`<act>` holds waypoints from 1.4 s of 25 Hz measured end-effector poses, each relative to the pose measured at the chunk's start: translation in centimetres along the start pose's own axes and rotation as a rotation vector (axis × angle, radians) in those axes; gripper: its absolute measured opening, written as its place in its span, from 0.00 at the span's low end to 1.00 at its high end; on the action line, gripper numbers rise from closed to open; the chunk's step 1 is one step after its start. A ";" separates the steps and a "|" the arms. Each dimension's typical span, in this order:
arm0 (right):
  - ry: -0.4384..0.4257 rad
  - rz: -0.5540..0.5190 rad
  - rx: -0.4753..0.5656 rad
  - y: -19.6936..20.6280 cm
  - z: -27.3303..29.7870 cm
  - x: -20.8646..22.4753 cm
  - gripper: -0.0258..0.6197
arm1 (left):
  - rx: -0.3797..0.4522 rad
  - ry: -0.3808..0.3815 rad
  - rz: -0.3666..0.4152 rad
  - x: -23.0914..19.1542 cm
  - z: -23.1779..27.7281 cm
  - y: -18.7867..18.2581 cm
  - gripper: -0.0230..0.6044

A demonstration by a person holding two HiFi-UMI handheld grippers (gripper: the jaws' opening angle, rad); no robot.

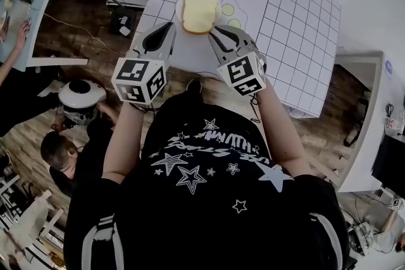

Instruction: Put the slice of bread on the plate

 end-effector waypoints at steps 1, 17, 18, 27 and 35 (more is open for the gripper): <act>0.007 0.017 0.005 0.0 -0.6 0.1 0.16 | 0.003 0.000 0.001 0.5 -0.2 -0.1 0.05; 0.022 0.146 0.137 3.1 -14.4 -0.6 0.06 | 0.042 0.009 0.050 13.1 -3.8 -0.4 0.05; 0.022 0.156 0.151 3.3 -15.3 -0.8 0.06 | 0.044 0.008 0.055 14.0 -4.2 -0.4 0.05; 0.022 0.180 0.231 5.2 -24.6 -1.6 0.06 | 0.076 -0.002 0.089 21.7 -7.0 -0.9 0.05; 0.049 0.178 0.276 7.3 -32.9 -3.8 0.06 | 0.120 -0.003 0.105 28.7 -10.5 -1.2 0.05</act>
Point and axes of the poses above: the fingertips, and each gripper's own axes: z forward along the fingers, x to its right, y out of its underside, the point moved 2 cm from there along -z, backward along the fingers, and after that the axes turned 11 degrees about z, right-handed, at the moved point
